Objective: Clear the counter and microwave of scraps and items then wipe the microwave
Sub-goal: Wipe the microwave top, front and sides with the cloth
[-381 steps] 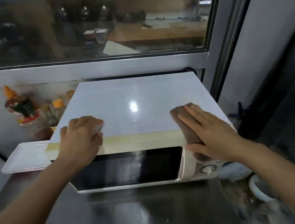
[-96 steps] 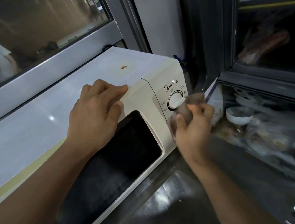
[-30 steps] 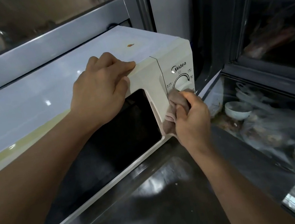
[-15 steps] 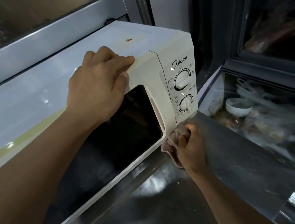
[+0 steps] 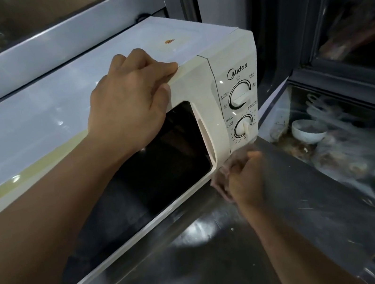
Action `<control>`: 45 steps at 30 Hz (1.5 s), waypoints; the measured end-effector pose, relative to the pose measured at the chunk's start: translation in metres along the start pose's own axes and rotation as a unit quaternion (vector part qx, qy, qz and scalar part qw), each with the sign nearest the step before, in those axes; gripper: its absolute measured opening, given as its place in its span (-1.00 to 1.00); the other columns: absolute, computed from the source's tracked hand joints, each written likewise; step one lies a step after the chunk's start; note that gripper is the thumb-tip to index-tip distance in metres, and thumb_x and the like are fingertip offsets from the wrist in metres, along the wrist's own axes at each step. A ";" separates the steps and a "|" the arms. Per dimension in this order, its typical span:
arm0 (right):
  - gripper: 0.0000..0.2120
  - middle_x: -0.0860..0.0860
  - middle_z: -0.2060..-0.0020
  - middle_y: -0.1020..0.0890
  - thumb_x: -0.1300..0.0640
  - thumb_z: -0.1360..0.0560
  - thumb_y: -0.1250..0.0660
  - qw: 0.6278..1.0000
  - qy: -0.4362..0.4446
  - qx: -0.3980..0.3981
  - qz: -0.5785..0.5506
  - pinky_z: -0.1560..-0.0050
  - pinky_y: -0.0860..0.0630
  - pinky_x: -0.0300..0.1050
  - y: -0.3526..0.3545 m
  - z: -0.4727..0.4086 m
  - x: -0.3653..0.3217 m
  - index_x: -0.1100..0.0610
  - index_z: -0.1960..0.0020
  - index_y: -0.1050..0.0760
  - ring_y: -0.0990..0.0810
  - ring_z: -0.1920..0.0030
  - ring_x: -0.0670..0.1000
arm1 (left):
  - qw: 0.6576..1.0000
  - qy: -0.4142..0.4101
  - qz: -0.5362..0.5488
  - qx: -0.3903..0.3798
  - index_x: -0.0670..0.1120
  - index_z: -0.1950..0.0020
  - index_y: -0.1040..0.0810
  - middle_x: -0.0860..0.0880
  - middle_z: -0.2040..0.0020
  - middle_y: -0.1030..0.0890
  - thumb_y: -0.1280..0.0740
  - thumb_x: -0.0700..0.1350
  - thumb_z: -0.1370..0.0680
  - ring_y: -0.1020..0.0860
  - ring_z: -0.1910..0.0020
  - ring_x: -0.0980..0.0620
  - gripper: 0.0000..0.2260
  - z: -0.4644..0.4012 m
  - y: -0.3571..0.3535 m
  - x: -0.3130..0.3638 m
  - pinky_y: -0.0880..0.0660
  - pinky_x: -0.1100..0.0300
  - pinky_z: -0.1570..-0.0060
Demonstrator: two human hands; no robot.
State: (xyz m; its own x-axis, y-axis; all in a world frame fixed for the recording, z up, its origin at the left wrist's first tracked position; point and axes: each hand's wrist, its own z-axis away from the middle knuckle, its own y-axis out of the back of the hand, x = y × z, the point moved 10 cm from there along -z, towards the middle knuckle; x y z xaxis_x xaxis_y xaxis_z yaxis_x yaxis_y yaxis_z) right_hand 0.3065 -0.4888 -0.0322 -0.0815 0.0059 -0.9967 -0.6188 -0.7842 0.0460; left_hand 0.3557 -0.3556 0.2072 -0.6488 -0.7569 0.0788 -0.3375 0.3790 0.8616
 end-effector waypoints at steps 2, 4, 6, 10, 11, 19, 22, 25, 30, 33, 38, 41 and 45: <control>-0.83 0.13 0.39 -0.42 0.53 -0.49 -0.09 1.000 0.006 0.004 -0.006 0.57 -0.36 -0.43 -0.002 0.008 0.001 0.30 0.05 -0.25 -0.49 0.54 -0.20 | 1.000 0.000 0.000 -0.002 0.08 -0.33 -0.47 0.04 -0.14 -0.50 -0.09 -0.03 -0.51 -0.39 -0.14 -0.03 -0.59 0.001 0.000 0.000 -0.29 0.12 0.10; -0.83 0.02 0.37 -0.40 0.51 -0.50 -0.09 0.999 0.003 0.021 -0.028 0.50 -0.42 -0.39 0.007 0.003 -0.003 0.27 0.02 -0.27 -0.51 0.49 -0.25 | 1.000 0.002 0.000 -0.006 0.09 -0.33 -0.47 0.04 -0.14 -0.50 -0.09 -0.03 -0.51 -0.39 -0.13 -0.03 -0.59 0.001 -0.001 0.000 -0.29 0.12 0.10; -0.87 0.02 0.41 -0.39 0.44 -0.55 -0.06 0.998 -0.003 0.051 -0.029 0.59 -0.34 -0.45 0.022 -0.014 -0.004 0.26 -0.01 -0.25 -0.48 0.54 -0.27 | 1.000 -0.001 -0.002 -0.004 0.08 -0.33 -0.47 0.04 -0.14 -0.50 -0.08 -0.03 -0.51 -0.39 -0.12 -0.03 -0.59 0.001 -0.001 0.000 -0.28 0.13 0.10; -0.83 0.14 0.21 -0.55 0.38 -0.54 -0.10 0.995 -0.028 0.097 -0.006 0.47 -0.40 -0.43 0.035 -0.034 0.011 0.21 -0.10 -0.26 -0.57 0.25 0.08 | 1.000 -0.002 -0.005 -0.002 0.07 -0.33 -0.47 0.03 -0.14 -0.50 -0.09 -0.04 -0.51 -0.39 -0.12 -0.03 -0.59 0.001 0.000 0.000 -0.26 0.15 0.11; -0.84 0.14 0.27 -0.58 0.37 -0.55 -0.10 0.996 -0.037 0.083 -0.007 0.53 -0.39 -0.38 0.030 -0.031 0.013 0.20 -0.08 -0.24 -0.57 0.37 0.04 | 1.000 -0.003 -0.005 0.000 0.07 -0.33 -0.48 0.03 -0.14 -0.50 -0.09 -0.04 -0.51 -0.40 -0.12 -0.03 -0.59 0.000 0.000 0.001 -0.26 0.14 0.12; -0.90 -0.01 0.26 -0.48 0.32 -0.56 -0.14 0.998 -0.013 0.039 0.042 0.43 -0.35 -0.54 0.017 -0.020 0.017 0.30 -0.07 -0.34 -0.53 0.24 -0.03 | 1.000 -0.012 0.000 -0.007 0.06 -0.33 -0.48 0.03 -0.13 -0.50 -0.09 -0.04 -0.52 -0.40 -0.11 -0.04 -0.60 0.001 0.000 0.001 -0.29 0.13 0.14; -0.87 0.08 0.15 -0.50 0.27 -0.58 -0.14 0.995 -0.008 0.058 0.086 0.38 -0.34 -0.48 0.036 -0.043 0.015 0.25 -0.12 -0.33 -0.48 0.24 -0.01 | 1.000 -0.014 -0.004 -0.003 0.06 -0.33 -0.48 0.04 -0.12 -0.51 -0.10 -0.05 -0.52 -0.40 -0.11 -0.03 -0.60 0.001 0.000 0.001 -0.27 0.16 0.15; -0.82 0.12 0.15 -0.55 0.26 -0.56 -0.19 0.990 0.024 0.058 0.126 0.20 -0.44 -0.17 0.048 -0.057 0.012 0.24 -0.15 -0.33 -0.57 0.16 0.10 | 1.000 -0.015 -0.013 0.000 0.06 -0.32 -0.49 0.04 -0.12 -0.51 -0.10 -0.05 -0.51 -0.40 -0.10 -0.03 -0.60 0.001 0.000 0.001 -0.23 0.17 0.15; -0.79 0.06 0.19 -0.57 0.37 -0.52 -0.18 0.988 0.077 0.016 0.131 0.08 -0.54 -0.21 0.053 -0.072 -0.017 0.12 -0.06 -0.35 -0.59 0.16 0.05 | 1.000 -0.016 -0.010 -0.001 0.05 -0.31 -0.50 0.03 -0.11 -0.51 -0.10 -0.05 -0.51 -0.41 -0.09 -0.03 -0.60 0.000 0.000 0.002 -0.24 0.17 0.15; -0.74 0.06 0.18 -0.56 0.32 -0.51 -0.22 0.990 0.081 -0.009 0.118 0.04 -0.56 0.03 0.053 -0.074 -0.037 -0.04 0.01 -0.36 -0.61 0.12 0.13 | 1.000 -0.008 -0.004 -0.007 0.06 -0.32 -0.49 0.05 -0.12 -0.50 -0.09 -0.04 -0.50 -0.39 -0.10 -0.02 -0.59 -0.001 -0.001 0.000 -0.25 0.16 0.14; -0.71 0.13 0.31 -0.56 0.31 -0.51 -0.21 0.990 0.130 -0.028 0.046 0.40 -0.56 0.09 0.056 -0.082 -0.094 -0.11 0.07 -0.38 -0.58 0.44 0.16 | 1.000 -0.005 0.022 -0.012 0.04 -0.31 -0.50 0.04 -0.11 -0.51 -0.10 -0.05 -0.50 -0.40 -0.09 -0.02 -0.59 -0.002 -0.001 0.000 -0.38 0.10 0.14; -0.75 0.05 0.18 -0.58 0.41 -0.49 -0.22 0.986 0.162 -0.020 0.042 0.34 -0.52 -0.29 0.060 -0.082 -0.127 0.08 -0.01 -0.41 -0.59 0.35 -0.19 | 1.000 -0.010 0.027 -0.012 0.03 -0.30 -0.50 0.04 -0.09 -0.51 -0.04 0.01 -0.50 -0.42 -0.07 -0.04 -0.55 -0.001 0.000 0.000 -0.45 0.06 0.12; -0.74 0.07 0.13 -0.59 0.38 -0.49 -0.23 0.979 0.195 -0.020 0.058 0.26 -0.51 -0.24 0.063 -0.084 -0.153 0.04 0.00 -0.39 -0.58 0.25 -0.03 | 1.000 -0.020 0.007 -0.014 0.03 -0.30 -0.50 0.03 -0.10 -0.52 0.02 0.04 -0.47 -0.43 -0.04 -0.06 -0.51 -0.001 -0.001 0.003 -0.34 0.15 0.15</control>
State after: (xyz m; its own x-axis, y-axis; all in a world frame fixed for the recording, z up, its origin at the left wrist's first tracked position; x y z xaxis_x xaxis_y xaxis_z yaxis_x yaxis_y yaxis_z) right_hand 0.3454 -0.5912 0.1179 0.1595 -0.3157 -0.9354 -0.5911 -0.7894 0.1657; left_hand 0.3549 -0.3587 0.2076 -0.6802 -0.7295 0.0719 -0.3093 0.3746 0.8741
